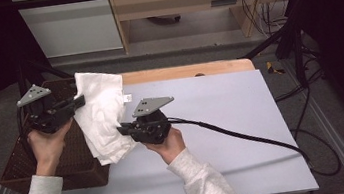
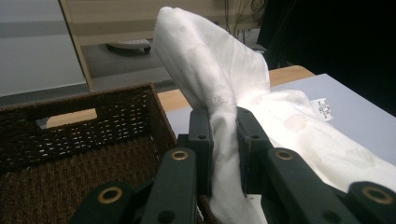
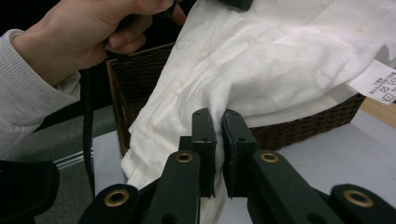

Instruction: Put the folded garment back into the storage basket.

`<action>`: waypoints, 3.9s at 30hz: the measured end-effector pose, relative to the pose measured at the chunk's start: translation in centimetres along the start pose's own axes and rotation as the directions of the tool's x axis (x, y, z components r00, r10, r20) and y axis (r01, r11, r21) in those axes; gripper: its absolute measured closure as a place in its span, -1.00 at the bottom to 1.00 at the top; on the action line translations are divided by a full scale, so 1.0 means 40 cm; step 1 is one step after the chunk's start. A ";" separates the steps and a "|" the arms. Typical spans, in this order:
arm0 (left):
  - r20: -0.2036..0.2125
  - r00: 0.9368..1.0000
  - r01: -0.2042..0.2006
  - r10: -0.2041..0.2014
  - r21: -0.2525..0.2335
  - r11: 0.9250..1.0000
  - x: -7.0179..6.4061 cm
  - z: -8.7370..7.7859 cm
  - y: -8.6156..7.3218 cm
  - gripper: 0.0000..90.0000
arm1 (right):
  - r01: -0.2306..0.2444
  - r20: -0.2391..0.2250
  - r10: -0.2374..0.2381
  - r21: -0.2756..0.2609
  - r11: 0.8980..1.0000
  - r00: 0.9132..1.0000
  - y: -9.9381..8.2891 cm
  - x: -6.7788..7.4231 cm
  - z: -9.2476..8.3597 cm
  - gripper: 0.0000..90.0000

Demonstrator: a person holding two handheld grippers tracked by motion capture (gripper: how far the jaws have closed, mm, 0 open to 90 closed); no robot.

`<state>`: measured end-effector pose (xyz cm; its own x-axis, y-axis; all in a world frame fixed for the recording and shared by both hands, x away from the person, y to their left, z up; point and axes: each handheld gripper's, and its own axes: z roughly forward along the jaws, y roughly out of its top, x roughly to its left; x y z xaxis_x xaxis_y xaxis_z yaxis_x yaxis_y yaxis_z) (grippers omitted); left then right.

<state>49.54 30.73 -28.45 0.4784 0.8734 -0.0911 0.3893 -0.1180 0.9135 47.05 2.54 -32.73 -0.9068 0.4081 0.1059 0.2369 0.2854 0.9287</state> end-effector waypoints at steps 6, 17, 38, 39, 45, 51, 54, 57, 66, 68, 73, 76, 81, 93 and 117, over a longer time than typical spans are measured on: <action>-0.002 1.000 0.010 -0.010 -0.003 1.000 0.021 -0.010 0.001 0.75 | 0.002 -0.006 -0.002 0.003 1.000 1.000 0.010 0.005 0.019 0.90; -0.020 1.000 0.017 -0.017 0.001 1.000 0.054 -0.026 -0.003 0.75 | 0.011 -0.019 -0.010 0.008 1.000 1.000 0.025 0.015 0.059 0.90; -0.071 0.997 0.037 -0.039 -0.016 0.999 0.121 -0.065 -0.018 0.75 | 0.034 -0.034 -0.033 0.020 0.999 0.999 0.057 0.043 0.141 0.90; -0.076 0.996 0.036 -0.037 -0.014 0.999 0.124 -0.067 -0.019 0.75 | 0.034 -0.034 -0.033 0.020 0.999 0.999 0.058 0.044 0.146 0.90; -0.089 0.995 0.040 -0.042 -0.016 0.999 0.141 -0.078 -0.025 0.75 | 0.036 -0.038 -0.036 0.023 0.999 0.999 0.062 0.050 0.170 0.89; -0.104 0.993 0.047 -0.049 -0.017 0.999 0.156 -0.082 -0.028 0.75 | 0.032 -0.039 -0.031 0.024 0.999 0.999 0.067 0.051 0.189 0.89; -0.109 0.993 0.048 -0.049 -0.016 0.999 0.163 -0.083 -0.029 0.75 | 0.035 -0.039 -0.034 0.027 0.999 0.999 0.068 0.050 0.198 0.89; -0.116 0.992 0.049 -0.050 -0.013 0.999 0.171 -0.083 -0.031 0.75 | 0.031 -0.041 -0.030 0.025 0.999 0.999 0.068 0.049 0.207 0.89; -0.123 0.991 0.051 -0.052 -0.009 0.999 0.189 -0.078 -0.038 0.75 | 0.012 -0.041 -0.010 0.027 1.000 0.999 0.063 0.036 0.224 0.89; -0.126 0.990 0.056 -0.056 -0.007 0.998 0.192 -0.076 -0.040 0.75 | 0.013 -0.041 -0.012 0.031 0.999 0.999 0.062 0.034 0.229 0.89; -0.131 0.989 0.062 -0.062 -0.003 0.998 0.203 -0.076 -0.043 0.75 | 0.012 -0.047 -0.011 0.032 0.999 0.999 0.059 0.037 0.246 0.89; -0.136 0.989 0.064 -0.063 0.005 0.998 0.210 -0.076 -0.047 0.75 | 0.005 -0.044 -0.004 0.033 0.999 0.999 0.056 0.035 0.254 0.89; -0.148 0.987 0.067 -0.064 0.013 0.998 0.220 -0.073 -0.058 0.75 | 0.014 -0.046 -0.012 0.043 0.999 0.999 0.052 0.039 0.273 0.89; -0.171 0.982 0.091 -0.086 0.023 0.996 0.250 -0.071 -0.085 0.75 | 0.003 -0.053 0.000 0.054 0.999 0.999 0.039 0.041 0.315 0.89; -0.203 0.976 0.103 -0.084 0.082 0.991 0.274 -0.030 -0.139 0.74 | -0.008 -0.063 0.015 0.103 0.995 0.998 -0.005 0.043 0.381 0.89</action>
<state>51.66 41.52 -34.05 0.2744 0.9578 -0.0856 0.5000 -0.0661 0.8635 50.75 16.42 -38.14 -0.9233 0.3569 0.1416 0.2788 0.3696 0.8864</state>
